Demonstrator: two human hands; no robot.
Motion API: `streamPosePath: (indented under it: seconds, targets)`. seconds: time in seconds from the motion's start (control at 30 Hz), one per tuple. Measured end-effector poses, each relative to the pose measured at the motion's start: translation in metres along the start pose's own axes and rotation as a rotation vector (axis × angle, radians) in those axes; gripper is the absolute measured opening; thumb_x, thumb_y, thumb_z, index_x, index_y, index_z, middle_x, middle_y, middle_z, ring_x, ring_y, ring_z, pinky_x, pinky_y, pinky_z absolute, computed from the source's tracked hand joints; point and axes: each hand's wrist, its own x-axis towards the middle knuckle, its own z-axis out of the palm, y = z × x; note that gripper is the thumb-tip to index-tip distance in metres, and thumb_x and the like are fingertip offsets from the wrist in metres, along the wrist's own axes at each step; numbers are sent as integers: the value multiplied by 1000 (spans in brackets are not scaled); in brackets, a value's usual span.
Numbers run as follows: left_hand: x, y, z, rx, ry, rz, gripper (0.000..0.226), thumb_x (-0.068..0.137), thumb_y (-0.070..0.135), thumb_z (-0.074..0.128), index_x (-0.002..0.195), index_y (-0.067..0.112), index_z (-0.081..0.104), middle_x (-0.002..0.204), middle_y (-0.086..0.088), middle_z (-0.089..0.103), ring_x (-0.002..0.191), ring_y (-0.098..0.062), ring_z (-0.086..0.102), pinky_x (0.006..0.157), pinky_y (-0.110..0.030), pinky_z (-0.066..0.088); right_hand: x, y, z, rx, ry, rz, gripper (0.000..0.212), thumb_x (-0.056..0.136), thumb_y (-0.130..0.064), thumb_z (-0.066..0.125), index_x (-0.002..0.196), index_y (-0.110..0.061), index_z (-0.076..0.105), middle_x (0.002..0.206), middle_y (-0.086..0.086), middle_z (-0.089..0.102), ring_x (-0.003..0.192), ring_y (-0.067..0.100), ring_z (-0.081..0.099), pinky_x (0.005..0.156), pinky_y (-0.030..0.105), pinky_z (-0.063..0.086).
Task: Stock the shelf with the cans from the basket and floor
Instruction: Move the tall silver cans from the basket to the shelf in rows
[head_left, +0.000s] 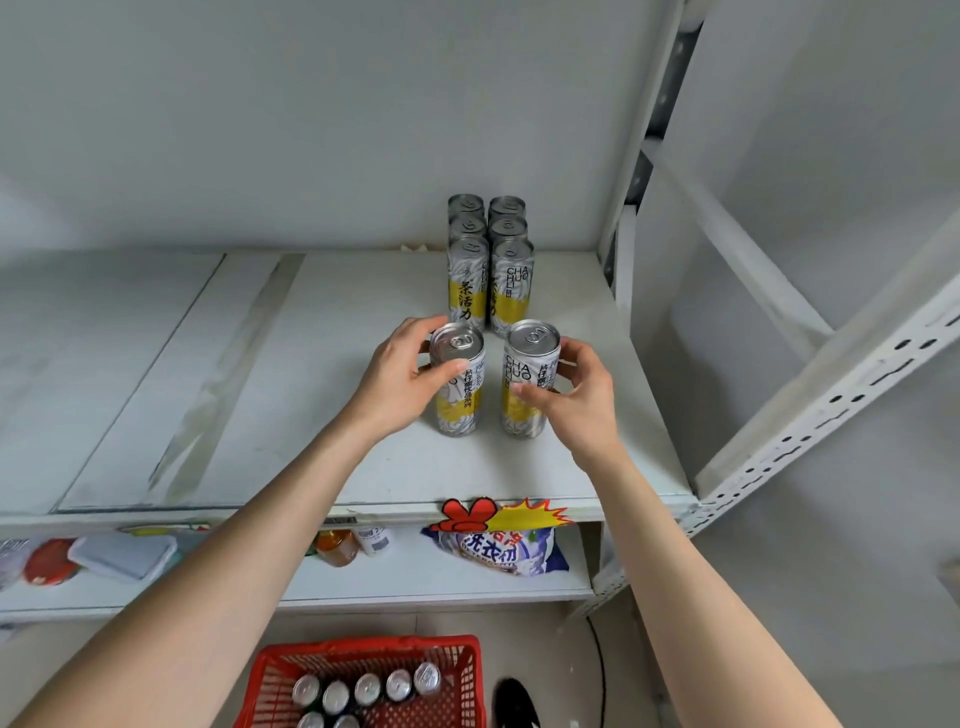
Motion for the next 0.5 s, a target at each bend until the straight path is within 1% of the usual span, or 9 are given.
streamPosePath:
  seconds: [0.1,0.13,0.23,0.3,0.33,0.37,0.43,0.47,0.5]
  targets:
    - [4,-6,3,-36,4,-7,49,84,22,71,129,16,53,123,1,55,105,-7,55,75,-11,45,4,6,4,8,-13,2,62,62,-14,91,113,-26,56,113,-7,65,107,11,61,95,38,52]
    - [5,-7,3,-47,2,-8,49,84,22,71,129,16,53,122,2,55,105,-6,55,74,-9,44,4,8,5,15,-9,2,62,63,-14,91,113,-25,56,113,-7,65,108,10,61,95,38,52]
    - [8,-11,4,-81,-14,-29,49,84,23,72,129,18,53,122,3,56,105,-5,56,75,-11,45,5,12,7,27,4,-5,63,64,-18,90,116,-25,56,115,-7,66,108,9,61,95,39,53]
    - [6,-13,6,-156,-13,-60,51,83,23,72,129,20,52,122,6,58,107,-2,56,77,-8,46,3,16,7,33,-8,-18,64,64,-19,90,118,-24,57,115,-8,66,108,7,61,95,39,53]
    - [4,-14,7,-203,-8,-76,51,83,23,72,129,21,52,122,7,58,109,-1,56,80,-8,46,2,19,7,33,-19,-21,66,64,-20,90,120,-23,57,116,-8,66,109,7,61,96,39,53]
    - [2,-16,9,-248,-7,-93,51,82,24,72,129,23,52,122,8,59,111,-2,56,86,-12,46,0,22,7,28,-32,-17,69,63,-22,91,123,-21,57,117,-8,66,110,7,61,96,38,53]
    - [-3,-23,13,-323,-28,-124,49,83,26,72,128,23,52,124,7,61,116,-8,57,98,-25,46,-5,30,5,25,-62,4,75,61,-22,92,127,-20,55,121,-8,65,114,8,59,96,34,52]
    - [-6,-27,16,-347,-43,-142,50,83,25,72,129,21,52,125,5,62,118,-11,56,100,-30,45,-6,34,5,31,-77,15,76,61,-21,92,127,-21,55,121,-8,65,115,8,59,94,30,53]
    - [-10,-32,18,-355,-58,-162,53,82,24,73,131,19,51,126,4,62,119,-13,56,102,-32,44,-7,37,3,41,-90,24,75,61,-19,92,126,-22,56,122,-9,65,115,8,59,88,23,54]
